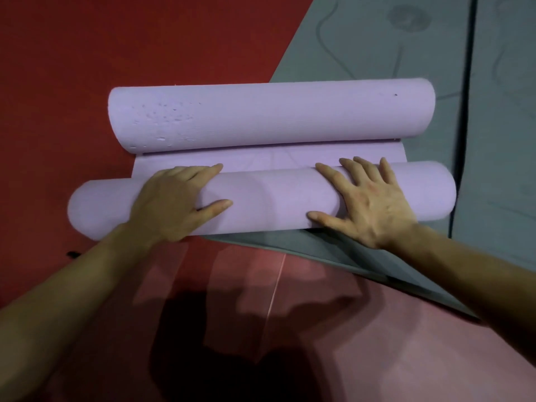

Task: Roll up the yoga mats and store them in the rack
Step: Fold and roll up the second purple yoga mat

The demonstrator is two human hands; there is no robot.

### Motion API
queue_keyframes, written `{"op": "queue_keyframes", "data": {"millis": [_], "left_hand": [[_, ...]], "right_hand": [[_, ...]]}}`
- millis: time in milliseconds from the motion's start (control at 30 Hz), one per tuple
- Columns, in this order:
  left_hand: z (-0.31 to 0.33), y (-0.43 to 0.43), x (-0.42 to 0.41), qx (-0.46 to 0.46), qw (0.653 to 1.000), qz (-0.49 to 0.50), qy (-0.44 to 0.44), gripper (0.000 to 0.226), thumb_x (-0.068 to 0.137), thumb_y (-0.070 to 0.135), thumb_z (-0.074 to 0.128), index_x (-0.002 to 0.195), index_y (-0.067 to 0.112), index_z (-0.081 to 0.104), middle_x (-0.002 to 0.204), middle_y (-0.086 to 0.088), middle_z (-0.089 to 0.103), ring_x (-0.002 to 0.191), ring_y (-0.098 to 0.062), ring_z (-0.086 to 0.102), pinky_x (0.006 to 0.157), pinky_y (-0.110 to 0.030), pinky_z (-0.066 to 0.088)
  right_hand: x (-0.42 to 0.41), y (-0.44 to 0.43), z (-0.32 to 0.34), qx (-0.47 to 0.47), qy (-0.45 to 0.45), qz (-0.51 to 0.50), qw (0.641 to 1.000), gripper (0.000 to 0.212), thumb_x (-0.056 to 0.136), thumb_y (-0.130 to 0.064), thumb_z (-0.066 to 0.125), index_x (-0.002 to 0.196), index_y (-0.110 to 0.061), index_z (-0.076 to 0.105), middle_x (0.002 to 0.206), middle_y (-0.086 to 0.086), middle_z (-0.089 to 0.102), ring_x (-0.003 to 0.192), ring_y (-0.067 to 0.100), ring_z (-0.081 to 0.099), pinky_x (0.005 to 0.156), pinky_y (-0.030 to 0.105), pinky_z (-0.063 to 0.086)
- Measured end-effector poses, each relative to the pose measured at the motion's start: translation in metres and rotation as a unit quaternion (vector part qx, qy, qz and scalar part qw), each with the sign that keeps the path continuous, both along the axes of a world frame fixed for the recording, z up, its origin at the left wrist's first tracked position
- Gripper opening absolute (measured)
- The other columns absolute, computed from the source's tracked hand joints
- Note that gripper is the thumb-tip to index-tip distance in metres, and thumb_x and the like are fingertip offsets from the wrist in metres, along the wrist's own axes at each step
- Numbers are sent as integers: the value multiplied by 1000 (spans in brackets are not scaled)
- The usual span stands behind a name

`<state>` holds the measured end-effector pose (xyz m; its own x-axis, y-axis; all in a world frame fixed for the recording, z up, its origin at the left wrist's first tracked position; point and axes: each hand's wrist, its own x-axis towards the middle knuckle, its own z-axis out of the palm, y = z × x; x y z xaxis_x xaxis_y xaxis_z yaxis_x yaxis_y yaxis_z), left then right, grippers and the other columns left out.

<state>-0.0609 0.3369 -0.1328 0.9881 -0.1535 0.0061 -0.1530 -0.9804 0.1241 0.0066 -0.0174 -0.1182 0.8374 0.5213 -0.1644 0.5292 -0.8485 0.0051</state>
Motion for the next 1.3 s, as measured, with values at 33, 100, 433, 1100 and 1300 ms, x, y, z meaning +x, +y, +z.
{"op": "queue_keyframes", "data": {"millis": [33, 100, 433, 1100, 1300], "left_hand": [[0, 0, 3, 0, 1000, -3, -12, 80, 91, 75, 36, 148, 21, 51, 137, -7, 64, 121, -31, 61, 102, -48, 46], [2, -3, 5, -10, 998, 11, -56, 75, 93, 71, 41, 143, 17, 57, 136, -8, 65, 120, -31, 62, 103, -48, 45], [-10, -14, 2, 3, 997, -1, -82, 65, 100, 60, 36, 150, 19, 48, 146, -6, 58, 132, -28, 54, 110, -46, 39], [-6, -8, 28, 53, 990, -66, -108, 105, 71, 86, 62, 146, 13, 52, 128, -14, 65, 111, -36, 64, 98, -48, 49], [12, -26, -15, 35, 996, -74, -30, 108, 64, 89, 54, 144, 16, 55, 129, -9, 68, 108, -32, 69, 94, -45, 54]], "right_hand": [[5, 2, 2, -3, 8, -5, 1000, 97, 82, -93, 14, 161, -38, 24, 156, 16, 43, 146, 38, 36, 122, 62, 16], [16, 7, 4, -2, 21, -14, 1000, 97, 80, -93, 13, 159, -39, 27, 155, 13, 45, 144, 35, 38, 122, 60, 17], [10, 10, 5, 15, 23, 1, 1000, 98, 77, -96, 16, 162, -45, 14, 163, 18, 31, 151, 40, 25, 122, 64, 11], [39, 24, 9, -21, -14, 18, 1000, 112, 67, -103, 20, 158, -39, 30, 136, 10, 56, 119, 38, 52, 108, 50, 38], [-3, 4, 15, -15, 30, 19, 999, 111, 66, -105, 22, 156, -40, 35, 134, 7, 60, 116, 35, 54, 104, 48, 41]]}}
